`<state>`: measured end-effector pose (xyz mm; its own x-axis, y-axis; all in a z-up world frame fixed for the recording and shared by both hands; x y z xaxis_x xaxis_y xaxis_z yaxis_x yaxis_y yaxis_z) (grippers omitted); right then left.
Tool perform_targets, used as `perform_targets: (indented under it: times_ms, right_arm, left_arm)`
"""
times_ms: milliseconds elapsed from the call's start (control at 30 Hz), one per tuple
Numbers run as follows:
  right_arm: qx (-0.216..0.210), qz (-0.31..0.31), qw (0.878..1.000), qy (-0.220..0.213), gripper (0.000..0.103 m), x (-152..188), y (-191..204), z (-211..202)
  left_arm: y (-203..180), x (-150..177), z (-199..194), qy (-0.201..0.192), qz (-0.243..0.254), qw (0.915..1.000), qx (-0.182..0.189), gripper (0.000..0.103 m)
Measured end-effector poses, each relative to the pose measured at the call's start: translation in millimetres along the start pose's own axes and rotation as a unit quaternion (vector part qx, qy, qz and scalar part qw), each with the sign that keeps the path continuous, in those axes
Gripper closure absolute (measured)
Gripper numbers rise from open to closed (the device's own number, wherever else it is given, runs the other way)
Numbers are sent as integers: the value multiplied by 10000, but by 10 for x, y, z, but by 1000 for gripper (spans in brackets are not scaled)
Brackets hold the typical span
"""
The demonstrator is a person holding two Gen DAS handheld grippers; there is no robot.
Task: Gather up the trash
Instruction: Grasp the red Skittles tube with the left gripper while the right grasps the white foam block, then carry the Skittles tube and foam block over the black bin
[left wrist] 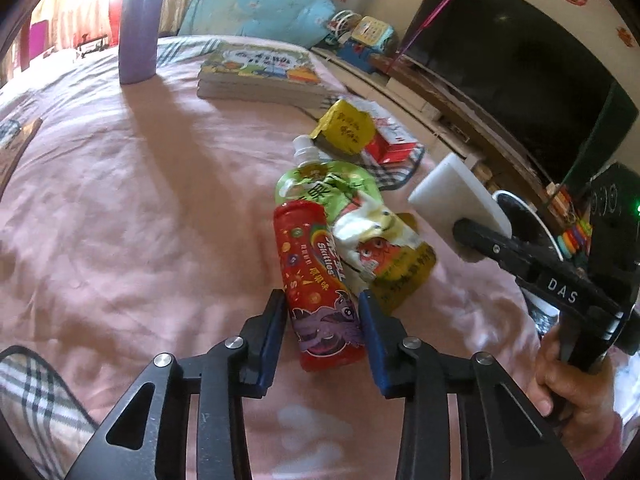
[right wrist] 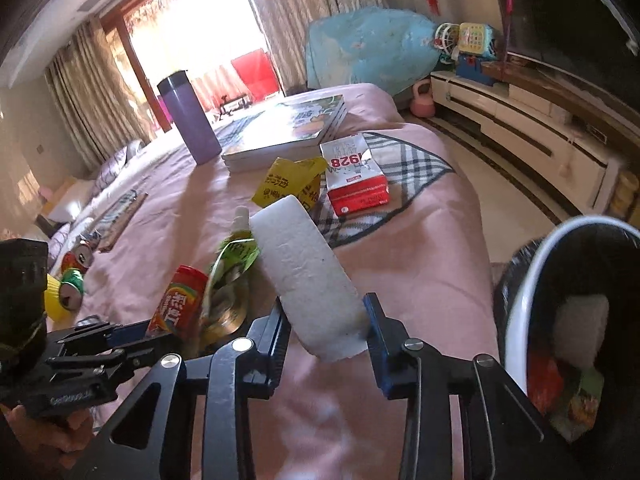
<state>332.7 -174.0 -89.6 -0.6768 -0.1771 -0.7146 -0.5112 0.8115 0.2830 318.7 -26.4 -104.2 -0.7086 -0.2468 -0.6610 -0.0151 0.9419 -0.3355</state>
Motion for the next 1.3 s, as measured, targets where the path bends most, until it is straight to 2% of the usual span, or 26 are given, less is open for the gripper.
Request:
perform_targets:
  times_ms: [167,333,567,867,1000,1300]
  right_arm:
    - [-12,297,9993,-212,68,114,-27,-263]
    - [-42,510,9981,-346,69,247,-24,-493]
    - [-52,697,9968,-382,69,379,-31,-685]
    - [4,975,9942,-456,68,492,-126,-840]
    - [24,1122,9925,-476,68,545,-195,-899]
    - [322,1096,9908,-724,69,547,-345,-1144]
  left_arm:
    - [-110,67,-223,-162,238,9995,133,71]
    - [-233,197,-354,-134,464,9986,211,71]
    - [-305,269,-248,137,548,9984,20,71]
    - [-369,260,-5,283,613,9975,-188,69]
    - [-422,256,-50,169,563,9983,23,70]
    - [-863,278,-244,-26,983,9940,473,70]
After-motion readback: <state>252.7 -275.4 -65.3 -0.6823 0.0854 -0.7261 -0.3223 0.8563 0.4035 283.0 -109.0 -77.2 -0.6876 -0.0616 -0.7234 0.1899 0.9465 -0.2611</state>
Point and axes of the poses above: each gripper's, at about its wrist camera, not at the fingertips, and z roughly the way its jaws point, y to its left, x to its underside, the point moved 4 cm from there along z, roughly the way its jaws point, and after that the axes turned 6 degrees about -y, right-handed, at the moved point
